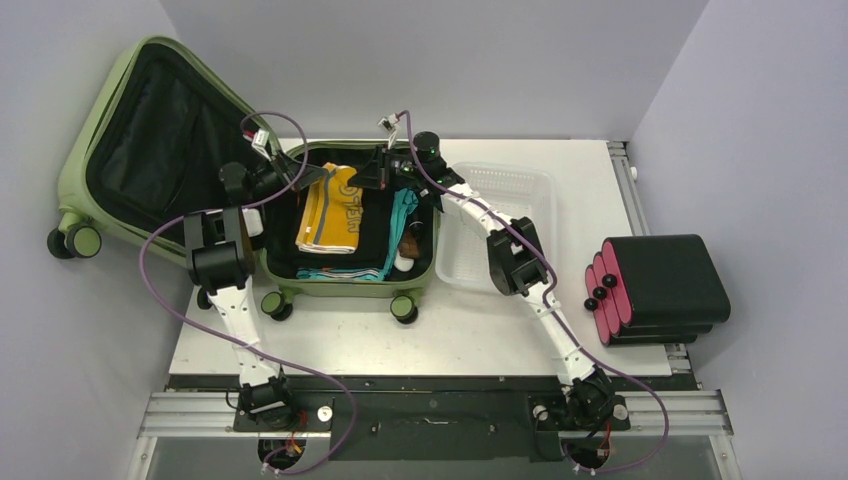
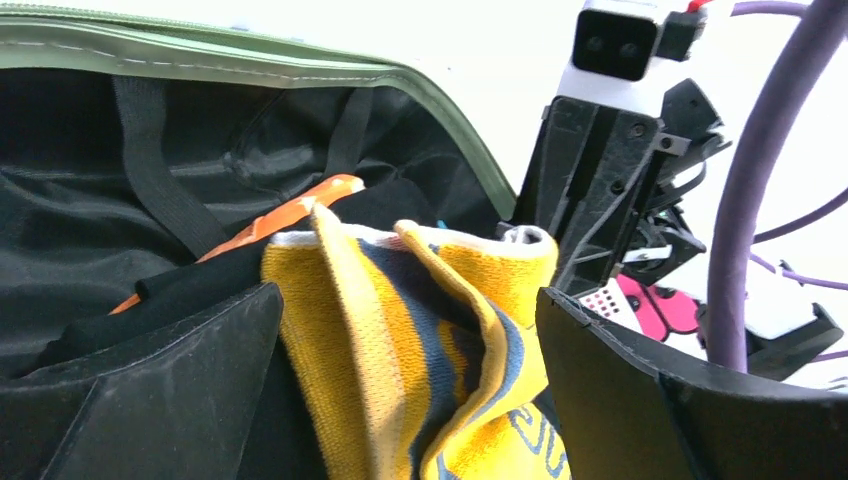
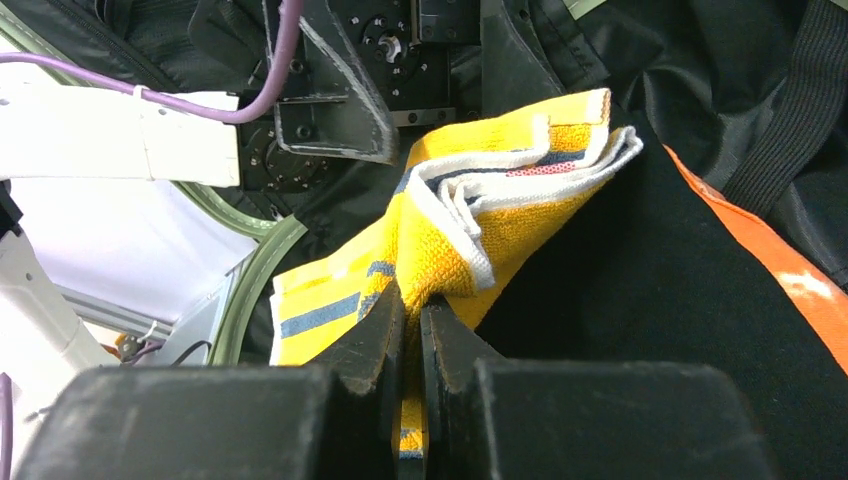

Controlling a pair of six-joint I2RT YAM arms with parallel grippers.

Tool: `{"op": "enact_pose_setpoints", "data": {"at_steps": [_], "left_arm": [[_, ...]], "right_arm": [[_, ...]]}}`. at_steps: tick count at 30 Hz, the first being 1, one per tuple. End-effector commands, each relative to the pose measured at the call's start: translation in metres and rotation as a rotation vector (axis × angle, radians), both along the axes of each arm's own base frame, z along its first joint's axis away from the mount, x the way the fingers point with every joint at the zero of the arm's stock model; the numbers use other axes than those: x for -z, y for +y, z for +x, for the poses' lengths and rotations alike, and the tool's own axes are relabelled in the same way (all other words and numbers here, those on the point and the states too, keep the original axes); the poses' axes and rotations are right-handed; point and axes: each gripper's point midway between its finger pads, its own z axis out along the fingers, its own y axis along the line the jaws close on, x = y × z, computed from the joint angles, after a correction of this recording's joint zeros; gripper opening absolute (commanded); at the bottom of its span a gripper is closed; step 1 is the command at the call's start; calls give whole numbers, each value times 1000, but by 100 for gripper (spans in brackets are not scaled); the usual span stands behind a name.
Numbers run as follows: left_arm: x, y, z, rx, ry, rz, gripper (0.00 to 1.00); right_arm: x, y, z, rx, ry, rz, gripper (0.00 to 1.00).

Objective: Open, take out, and arrange the luggage
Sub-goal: Pick up the clothes from the luggage.

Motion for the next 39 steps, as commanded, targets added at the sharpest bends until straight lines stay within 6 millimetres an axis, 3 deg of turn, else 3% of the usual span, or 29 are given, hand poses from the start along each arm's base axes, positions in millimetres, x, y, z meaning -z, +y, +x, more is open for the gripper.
{"op": "enact_pose_setpoints", "data": {"at_steps": [1, 4, 9, 14, 18, 21, 26, 39], "left_arm": [[57, -4, -9, 10, 244, 85, 96], [63, -6, -11, 19, 211, 190, 96], [58, -10, -13, 51, 219, 118, 98], [51, -11, -14, 72, 220, 38, 78], [30, -8, -12, 92, 145, -26, 62], [20, -12, -17, 143, 170, -99, 55], [4, -27, -29, 248, 102, -119, 67], [11, -33, -37, 303, 115, -106, 69]], "right_arm": [[-97, -8, -14, -49, -209, 109, 0], [-101, -8, -15, -52, -218, 114, 0], [-99, -6, -16, -55, -219, 112, 0], [-91, -8, -11, -37, -216, 81, 0], [-83, -11, -4, -14, -217, 52, 0], [-79, -13, 1, -2, -222, 41, 0], [-77, -12, 1, 0, -222, 38, 0], [-93, -14, -1, -9, -244, 72, 0]]}}
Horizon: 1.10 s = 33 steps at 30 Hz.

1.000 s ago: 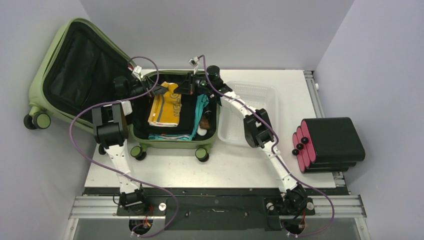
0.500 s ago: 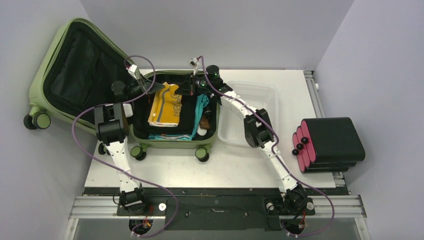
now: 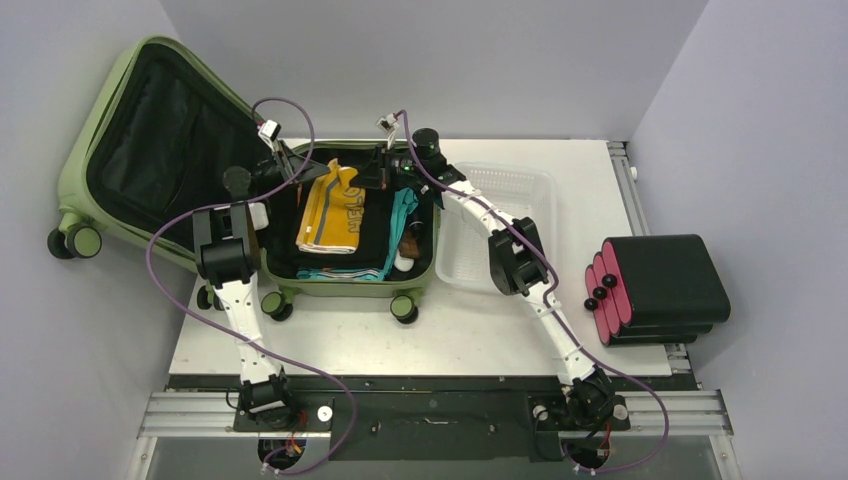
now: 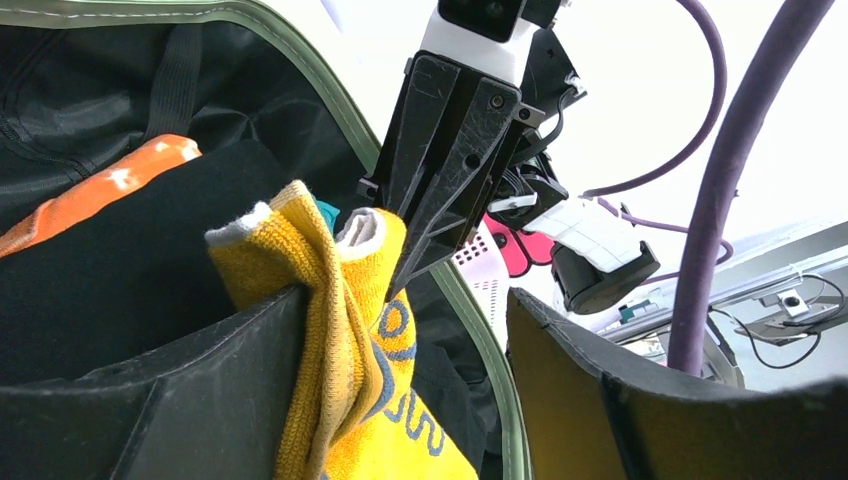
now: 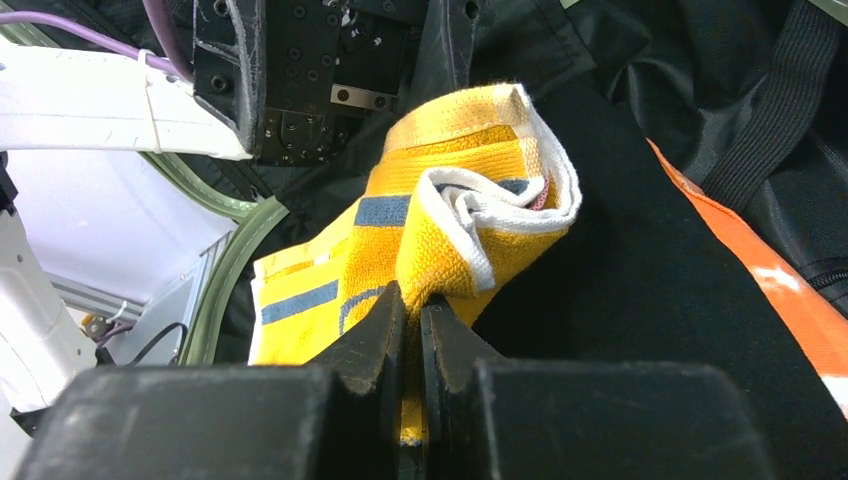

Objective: Open, take out, and arrange the luggage
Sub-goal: Pick up the clothes from the luggage.

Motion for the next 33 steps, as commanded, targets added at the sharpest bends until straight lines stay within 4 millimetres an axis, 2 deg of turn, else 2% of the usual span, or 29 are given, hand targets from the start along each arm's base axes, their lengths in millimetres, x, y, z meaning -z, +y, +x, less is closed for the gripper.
{"op": "enact_pose_setpoints", "data": {"at_steps": [1, 6, 7, 8, 9, 10, 11, 12, 14, 17, 18, 19, 20, 21, 22, 23, 25, 30, 33], "left_arm": [[48, -7, -6, 39, 14, 20, 70], [60, -3, 3, 3, 65, 32, 69], [61, -2, 6, -16, 30, 50, 69], [69, -2, 8, -23, 89, 47, 68], [71, -1, 11, -44, 46, 73, 67], [78, 0, 13, -52, 107, 72, 67], [79, 1, 17, -74, 61, 102, 66], [86, 2, 18, -79, 121, 105, 66], [88, 1, 21, -89, 105, 133, 65], [82, -3, 22, -74, 113, 100, 64], [74, -4, 22, -71, 49, 95, 63], [73, -5, 20, -58, 104, 57, 63], [64, -7, 19, -52, 31, 52, 63], [64, -8, 18, -34, 88, 14, 65], [55, -10, 14, -20, 70, -8, 66], [56, -10, 15, -12, 68, -18, 67], [50, -14, 12, 14, 49, -39, 69], [50, -30, 8, 57, 34, -44, 71], [49, -29, 11, 43, 25, -48, 71]], "right_arm": [[-97, -10, -6, -14, -162, 128, 0], [-127, -16, -19, -68, -175, 256, 0], [-130, -18, -22, -80, -151, 268, 0], [-135, -19, -25, -87, -167, 286, 0], [-138, -21, -27, -95, -155, 292, 0], [-140, -22, -28, -98, -160, 300, 0], [-141, -22, -29, -101, -156, 299, 0], [-139, -22, -28, -100, -157, 293, 0], [-134, -20, -26, -93, -152, 276, 0], [-124, -19, -21, -79, -139, 256, 0], [-118, -18, -18, -72, -131, 245, 0], [-117, -18, -18, -70, -131, 242, 0], [-111, -17, -16, -65, -125, 233, 0], [-109, -17, -15, -64, -120, 228, 0], [-107, -16, -15, -64, -120, 226, 0], [-105, -15, -15, -64, -116, 223, 0], [-104, -15, -14, -64, -116, 221, 0], [-105, -16, -17, -78, -108, 223, 0], [-111, -19, -20, -85, -100, 234, 0]]}}
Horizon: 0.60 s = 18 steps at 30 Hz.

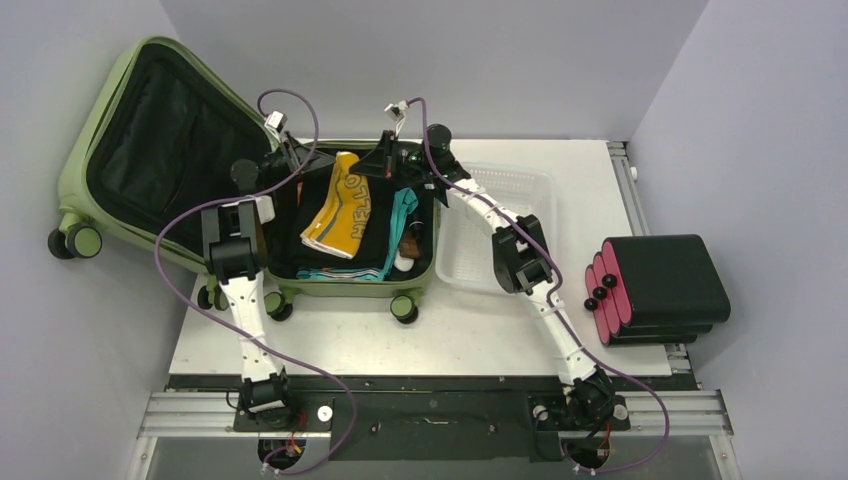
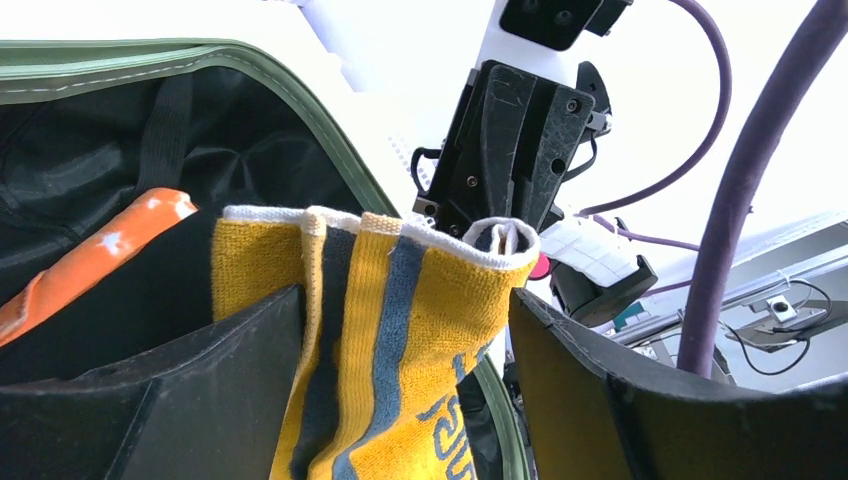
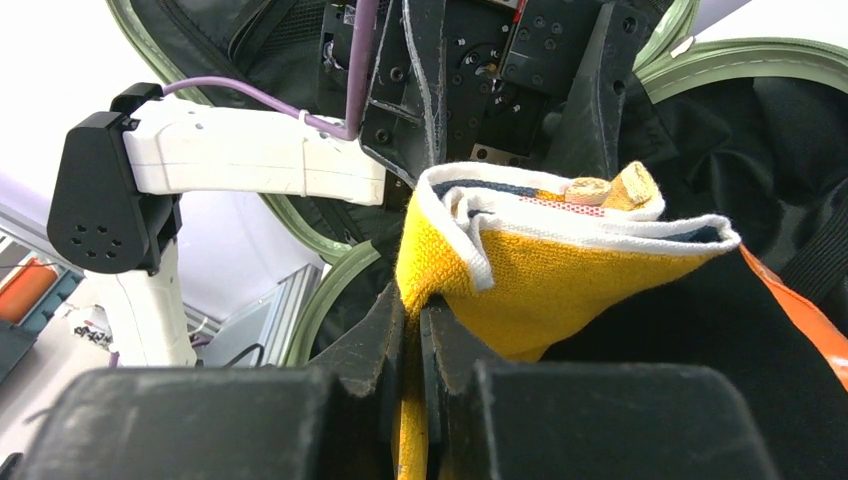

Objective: Open, take out, and arrange the luggage
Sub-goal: Pick up the clothes from the luggage.

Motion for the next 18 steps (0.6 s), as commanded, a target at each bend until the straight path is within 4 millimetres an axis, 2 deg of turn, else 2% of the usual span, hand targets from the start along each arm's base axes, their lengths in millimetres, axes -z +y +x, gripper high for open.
{"op": "enact_pose_setpoints", "data": {"at_steps": [1, 5, 8, 11, 18], "left_arm": [[55, -16, -7, 26, 23, -16, 71], [58, -4, 4, -22, 0, 14, 71], [67, 1, 13, -32, 13, 42, 72], [78, -4, 17, -13, 33, 47, 73], [78, -21, 10, 54, 38, 24, 73]], "right_arm": [[-56, -12, -12, -24, -110, 70, 0], [-62, -16, -14, -32, -114, 79, 0], [-65, -17, -16, -41, -121, 87, 0], [-65, -17, -17, -47, -120, 90, 0], [-73, -25, -25, -82, -117, 134, 0]]}}
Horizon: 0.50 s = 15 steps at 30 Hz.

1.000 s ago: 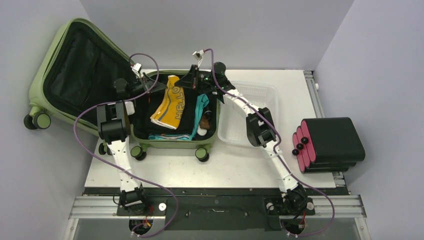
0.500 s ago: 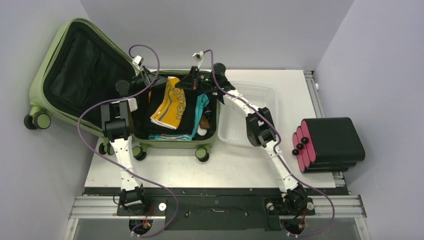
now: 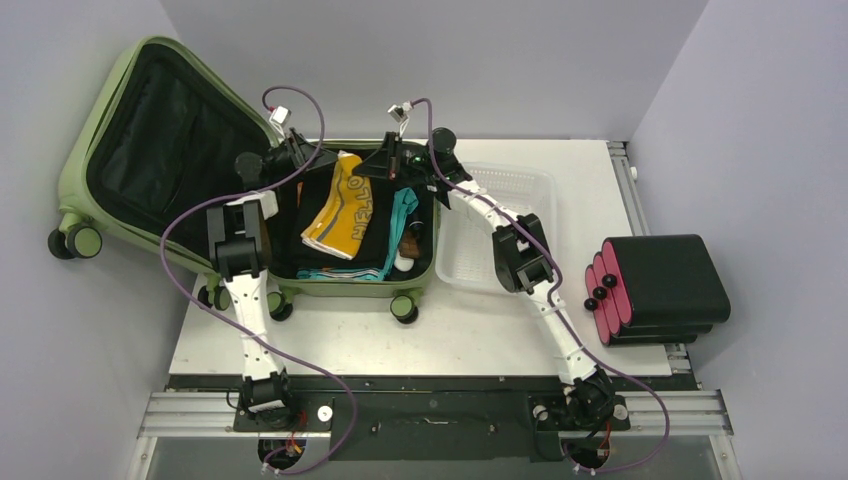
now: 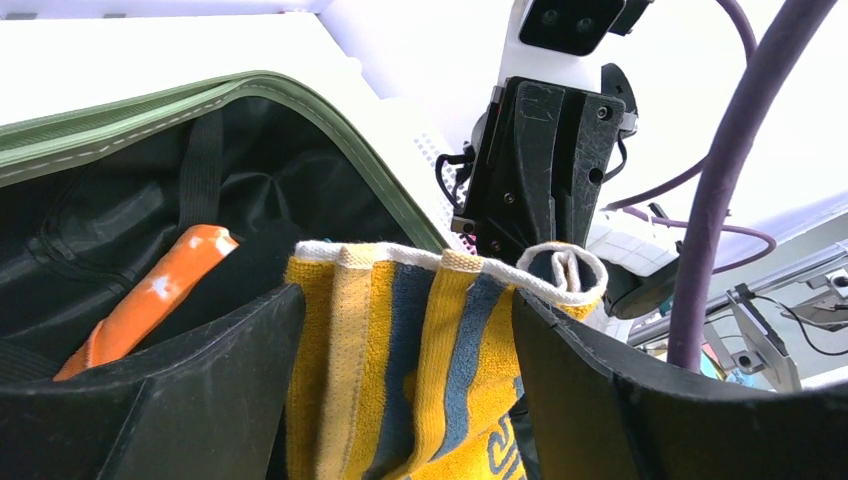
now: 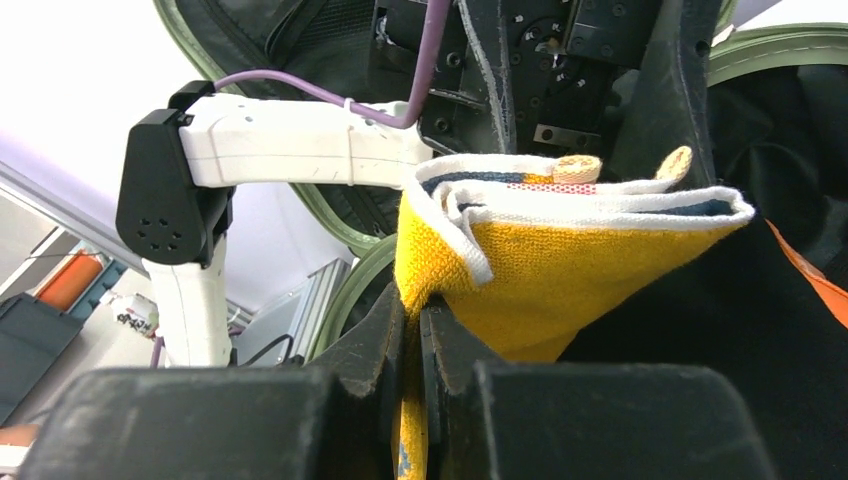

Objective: Open, take out, and arrange the luggage
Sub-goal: Pick up the clothes from the luggage.

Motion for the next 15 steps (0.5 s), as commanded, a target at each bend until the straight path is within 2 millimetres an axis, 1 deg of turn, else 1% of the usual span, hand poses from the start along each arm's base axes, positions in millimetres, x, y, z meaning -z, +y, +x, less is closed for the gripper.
{"op": "enact_pose_setpoints", "data": {"at_steps": [1, 4, 9, 11, 15], "left_arm": [[75, -17, -10, 58, 141, -16, 73], [70, -19, -18, 79, 144, -35, 74], [72, -17, -21, 82, 163, -48, 76], [68, -15, -24, 79, 156, -43, 76], [47, -9, -30, 54, 110, -38, 76]], "right_arm": [[-74, -18, -21, -42, -164, 123, 0], [-78, -21, -24, -58, -170, 134, 0], [-86, -22, -31, -78, -181, 156, 0], [-89, -24, -33, -83, -179, 161, 0], [-90, -24, -36, -86, -171, 141, 0]]}}
